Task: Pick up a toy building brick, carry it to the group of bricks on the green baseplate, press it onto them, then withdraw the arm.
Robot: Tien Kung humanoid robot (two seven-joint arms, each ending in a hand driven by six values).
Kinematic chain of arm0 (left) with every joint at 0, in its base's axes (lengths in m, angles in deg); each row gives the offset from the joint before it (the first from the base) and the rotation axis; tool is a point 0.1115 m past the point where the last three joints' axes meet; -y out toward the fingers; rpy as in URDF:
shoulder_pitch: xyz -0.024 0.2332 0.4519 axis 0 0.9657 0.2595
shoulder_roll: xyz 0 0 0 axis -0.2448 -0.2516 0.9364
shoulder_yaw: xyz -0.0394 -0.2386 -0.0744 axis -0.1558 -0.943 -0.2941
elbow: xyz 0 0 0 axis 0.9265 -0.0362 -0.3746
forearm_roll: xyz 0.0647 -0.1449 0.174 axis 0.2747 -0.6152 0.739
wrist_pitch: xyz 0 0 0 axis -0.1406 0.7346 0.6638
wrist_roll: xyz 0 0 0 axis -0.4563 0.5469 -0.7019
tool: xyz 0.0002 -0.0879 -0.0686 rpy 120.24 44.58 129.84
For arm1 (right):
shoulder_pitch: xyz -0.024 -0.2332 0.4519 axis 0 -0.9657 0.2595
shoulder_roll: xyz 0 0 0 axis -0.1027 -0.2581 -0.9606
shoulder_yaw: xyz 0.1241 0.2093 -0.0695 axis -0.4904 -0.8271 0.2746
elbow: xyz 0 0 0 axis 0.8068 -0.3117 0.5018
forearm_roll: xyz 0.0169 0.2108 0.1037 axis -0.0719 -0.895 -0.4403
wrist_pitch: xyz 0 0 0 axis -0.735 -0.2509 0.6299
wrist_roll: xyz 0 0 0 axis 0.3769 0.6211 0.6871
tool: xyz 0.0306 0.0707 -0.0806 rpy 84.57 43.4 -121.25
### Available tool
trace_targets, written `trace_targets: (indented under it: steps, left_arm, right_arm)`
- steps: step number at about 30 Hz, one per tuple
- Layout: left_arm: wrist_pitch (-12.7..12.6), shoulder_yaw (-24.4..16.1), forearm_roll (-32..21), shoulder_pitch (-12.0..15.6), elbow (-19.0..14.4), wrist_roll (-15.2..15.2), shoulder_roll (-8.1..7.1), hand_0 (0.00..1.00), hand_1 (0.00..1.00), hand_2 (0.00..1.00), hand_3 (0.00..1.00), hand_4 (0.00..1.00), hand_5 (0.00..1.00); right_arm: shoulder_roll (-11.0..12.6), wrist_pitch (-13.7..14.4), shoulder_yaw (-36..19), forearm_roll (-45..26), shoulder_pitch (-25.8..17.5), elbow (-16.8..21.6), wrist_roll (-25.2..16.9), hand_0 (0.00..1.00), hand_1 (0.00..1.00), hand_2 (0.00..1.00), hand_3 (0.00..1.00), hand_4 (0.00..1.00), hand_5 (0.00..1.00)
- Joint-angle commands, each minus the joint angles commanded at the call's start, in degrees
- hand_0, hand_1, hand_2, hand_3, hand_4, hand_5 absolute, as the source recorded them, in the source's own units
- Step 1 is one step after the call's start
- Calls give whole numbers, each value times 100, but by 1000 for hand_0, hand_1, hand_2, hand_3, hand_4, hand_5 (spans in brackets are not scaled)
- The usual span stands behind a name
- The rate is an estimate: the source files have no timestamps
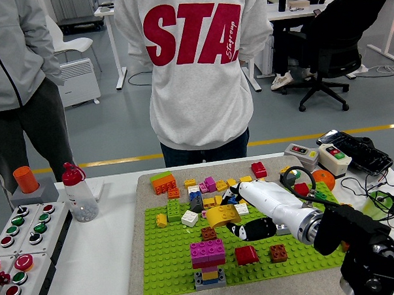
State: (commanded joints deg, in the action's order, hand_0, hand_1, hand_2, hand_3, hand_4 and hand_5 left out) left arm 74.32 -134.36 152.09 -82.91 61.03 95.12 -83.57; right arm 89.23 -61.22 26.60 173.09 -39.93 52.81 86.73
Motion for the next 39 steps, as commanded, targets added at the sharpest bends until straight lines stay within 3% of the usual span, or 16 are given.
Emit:
trace_targets:
  steps: [21,39]
  left_arm:
    - [8,-5,33,44,0,8,-5,653,688,674,573,283,998]
    - [4,3,25,25,0,0,-11,652,687,673,572,284,998]
  right_arm:
    - [-223,-126,418,-112,247,0,140,916,752,795,552,495,207]
    - [-242,-205,572,-154,294,0,187,915,759,801,558,497,220]
